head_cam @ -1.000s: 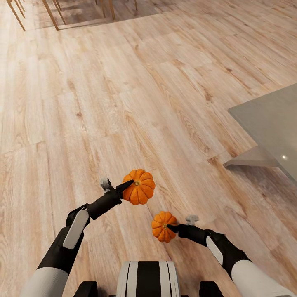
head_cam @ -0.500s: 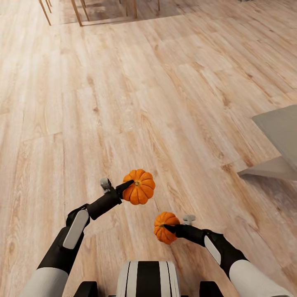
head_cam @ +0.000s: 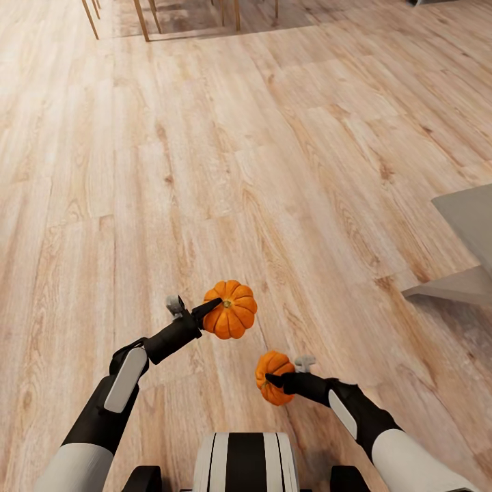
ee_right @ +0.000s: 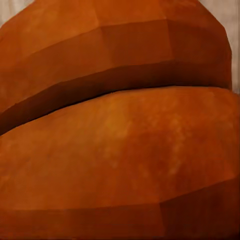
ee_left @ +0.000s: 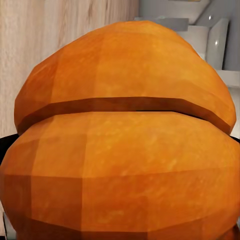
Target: Place each of the two pumpkins and all three candles from the living room inside a cabinet in the living room (use any cabinet), then make sure every cabinet is closed, and position the cauldron so it is next to a table in the living room.
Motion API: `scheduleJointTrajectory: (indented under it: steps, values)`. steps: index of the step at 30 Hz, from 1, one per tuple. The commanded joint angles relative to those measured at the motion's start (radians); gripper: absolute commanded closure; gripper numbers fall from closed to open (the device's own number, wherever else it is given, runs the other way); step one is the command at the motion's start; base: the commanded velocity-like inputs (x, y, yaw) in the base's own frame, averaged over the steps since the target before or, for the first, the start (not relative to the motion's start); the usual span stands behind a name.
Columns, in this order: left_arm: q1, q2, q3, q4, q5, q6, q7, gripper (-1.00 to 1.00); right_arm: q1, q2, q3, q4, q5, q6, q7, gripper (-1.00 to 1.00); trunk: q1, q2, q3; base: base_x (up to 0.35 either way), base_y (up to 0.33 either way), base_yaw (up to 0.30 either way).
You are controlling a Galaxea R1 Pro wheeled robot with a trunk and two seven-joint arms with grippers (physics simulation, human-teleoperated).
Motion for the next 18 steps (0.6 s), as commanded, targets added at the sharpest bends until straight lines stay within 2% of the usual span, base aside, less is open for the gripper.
scheduleJointTrajectory:
  steps: [1, 7, 11, 14, 17, 18]
  values:
    - [0.000, 0.000, 0.000, 0.000, 0.001, 0.001, -0.001, 1.00, 0.000, 0.000, 0.002, -0.002, 0.000, 0.000, -0.008, 1.00, 0.000, 0.000, 0.000, 0.000, 0.000, 0.000]
    - [0.000, 0.000, 0.000, 0.000, 0.001, 0.001, -0.001, 1.00, 0.000, -0.001, 0.006, -0.013, -0.001, 0.001, -0.010, 1.00, 0.000, 0.000, 0.000, 0.000, 0.000, 0.000]
    - [0.000, 0.000, 0.000, 0.000, 0.000, 0.001, -0.001, 1.00, 0.002, -0.004, 0.007, -0.111, -0.006, 0.008, 0.000, 1.00, 0.000, 0.000, 0.000, 0.000, 0.000, 0.000]
    - [0.000, 0.000, 0.000, 0.000, 0.000, 0.001, -0.002, 1.00, 0.011, -0.007, 0.005, -0.229, -0.011, 0.049, 0.043, 1.00, 0.000, 0.000, 0.000, 0.000, 0.000, 0.000]
    - [0.000, 0.000, 0.000, -0.001, 0.001, 0.001, -0.002, 1.00, 0.012, -0.014, 0.001, -0.262, -0.011, 0.094, 0.109, 1.00, 0.000, 0.000, 0.000, 0.000, 0.000, 0.000]
    - [0.000, 0.000, 0.000, -0.002, 0.002, 0.001, -0.003, 1.00, 0.012, -0.025, -0.001, -0.269, -0.012, 0.105, 0.142, 1.00, 0.000, 0.000, 0.000, 0.000, 0.000, 0.000]
